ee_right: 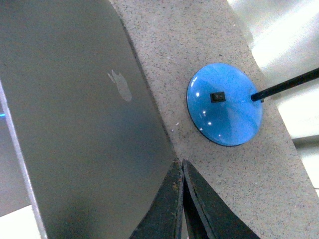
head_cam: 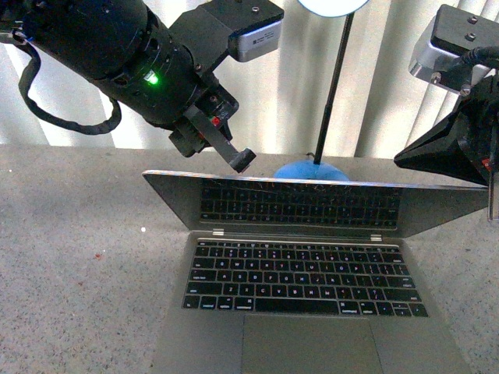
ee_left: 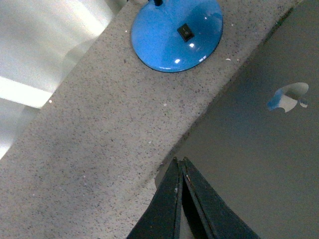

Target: Close laptop

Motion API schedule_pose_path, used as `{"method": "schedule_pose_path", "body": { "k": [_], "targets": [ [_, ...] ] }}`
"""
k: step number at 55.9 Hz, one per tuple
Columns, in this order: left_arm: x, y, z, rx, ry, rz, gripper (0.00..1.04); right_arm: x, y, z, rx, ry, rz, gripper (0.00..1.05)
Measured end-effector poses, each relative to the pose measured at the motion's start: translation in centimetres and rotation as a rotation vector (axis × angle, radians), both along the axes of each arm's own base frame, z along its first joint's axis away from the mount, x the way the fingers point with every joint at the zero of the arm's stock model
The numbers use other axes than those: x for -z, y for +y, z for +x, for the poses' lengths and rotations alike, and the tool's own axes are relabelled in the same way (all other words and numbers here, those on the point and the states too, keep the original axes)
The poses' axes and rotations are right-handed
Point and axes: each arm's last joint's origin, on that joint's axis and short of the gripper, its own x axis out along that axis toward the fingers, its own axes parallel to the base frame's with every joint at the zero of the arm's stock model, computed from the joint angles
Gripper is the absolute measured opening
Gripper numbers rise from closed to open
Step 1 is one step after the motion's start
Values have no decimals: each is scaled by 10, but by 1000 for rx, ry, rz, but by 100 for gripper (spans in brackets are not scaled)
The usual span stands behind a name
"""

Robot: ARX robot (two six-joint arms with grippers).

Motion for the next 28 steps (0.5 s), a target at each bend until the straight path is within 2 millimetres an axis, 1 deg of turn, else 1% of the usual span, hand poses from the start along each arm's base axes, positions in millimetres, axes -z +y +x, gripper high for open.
{"method": "schedule_pose_path", "body": {
  "k": [9, 28],
  "targets": [
    [16, 4, -7, -10, 34, -3, 4, 4, 3, -3, -22, 7, -34, 3],
    [29, 8, -13, -22, 57, -18, 4, 11, 13, -9, -60, 28, -61, 3]
  ]
}}
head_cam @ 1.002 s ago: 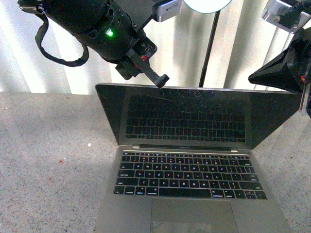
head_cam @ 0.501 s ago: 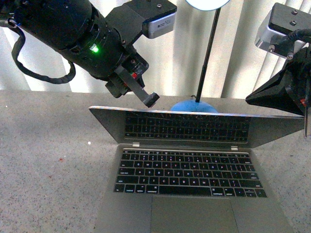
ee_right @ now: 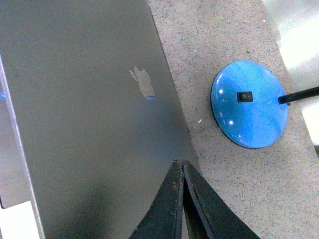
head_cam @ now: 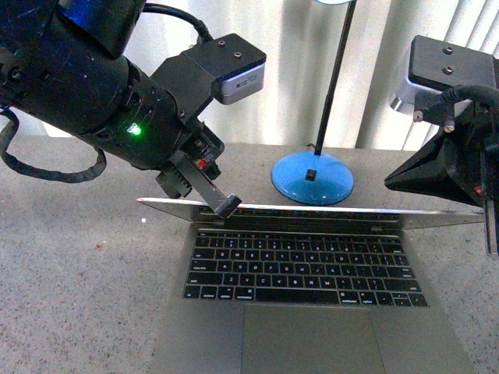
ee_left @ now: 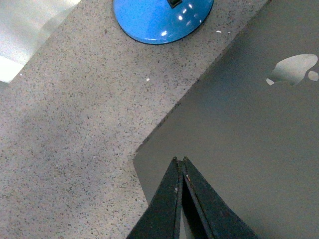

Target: Close laptop

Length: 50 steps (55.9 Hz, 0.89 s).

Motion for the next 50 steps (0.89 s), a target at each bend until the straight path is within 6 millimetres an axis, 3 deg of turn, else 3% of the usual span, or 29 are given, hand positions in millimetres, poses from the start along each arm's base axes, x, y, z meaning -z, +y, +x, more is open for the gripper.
{"method": "schedule_pose_path", "body": {
  "k": [50],
  "targets": [
    [22, 3, -12, -1, 41, -9, 4, 26, 5, -8, -30, 64, -25, 3]
  ]
}}
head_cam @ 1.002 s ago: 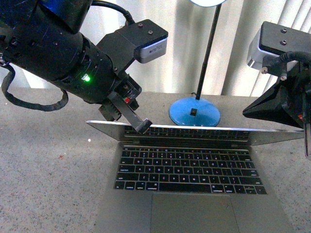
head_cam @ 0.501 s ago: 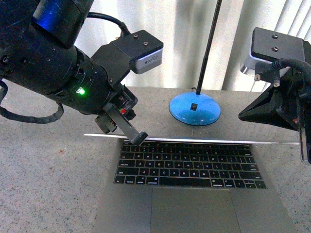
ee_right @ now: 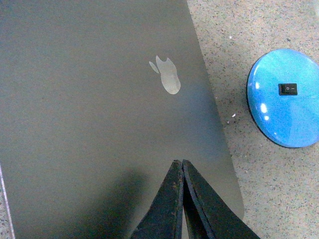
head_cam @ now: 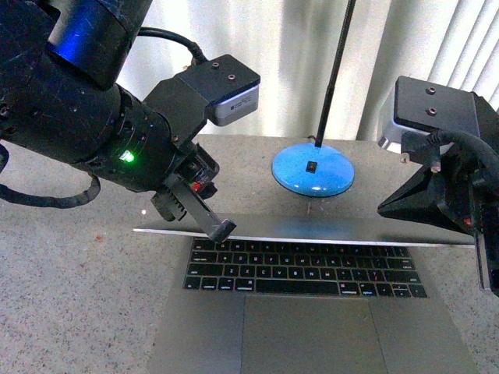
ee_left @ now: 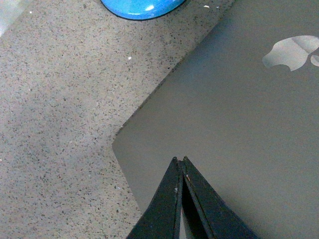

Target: Close laptop

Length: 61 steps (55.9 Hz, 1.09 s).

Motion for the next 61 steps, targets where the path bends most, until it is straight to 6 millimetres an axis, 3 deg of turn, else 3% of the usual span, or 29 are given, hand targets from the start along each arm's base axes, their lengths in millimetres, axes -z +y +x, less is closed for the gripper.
{"method": "schedule_pose_path", "body": {
  "k": [39, 61],
  "targets": [
    [30, 1, -9, 7, 67, -13, 4, 19, 6, -4, -18, 33, -14, 3],
    [38, 6, -12, -3, 83, -22, 4, 45, 6, -14, -23, 88, -22, 3]
  ]
}}
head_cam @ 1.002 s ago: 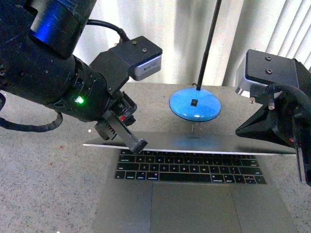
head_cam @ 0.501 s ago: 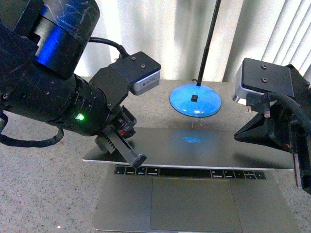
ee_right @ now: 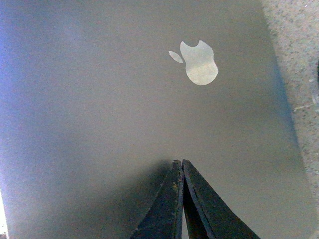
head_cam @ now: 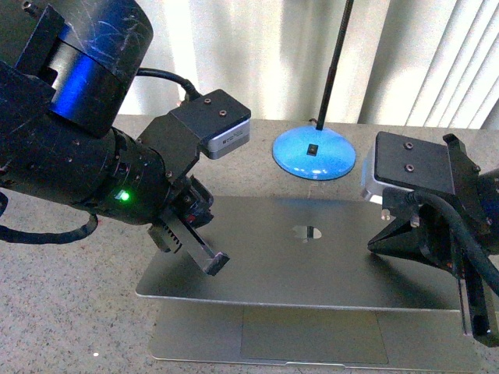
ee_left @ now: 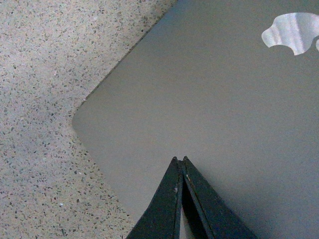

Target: Close laptop

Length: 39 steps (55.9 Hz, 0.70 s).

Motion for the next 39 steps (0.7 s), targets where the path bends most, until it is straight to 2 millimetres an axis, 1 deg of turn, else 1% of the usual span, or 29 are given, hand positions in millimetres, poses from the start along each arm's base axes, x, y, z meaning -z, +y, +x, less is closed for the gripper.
{"method": "schedule_pose_path", "body": {
  "k": [6, 12, 20, 29, 39],
  "targets": [
    [10, 2, -4, 1, 14, -8, 4, 7, -1, -3, 2, 14, -3, 3],
    [22, 3, -9, 6, 33, -11, 4, 10, -1, -4, 8, 20, -2, 3],
    [52, 8, -22, -8, 79, -36, 4, 22, -4, -8, 24, 49, -19, 3],
    [55, 13, -23, -26, 80, -65, 4, 30, -7, -11, 37, 66, -26, 3],
    [51, 22, -21, -60, 95, -94, 4, 29, -7, -11, 58, 65, 20, 3]
  ]
}}
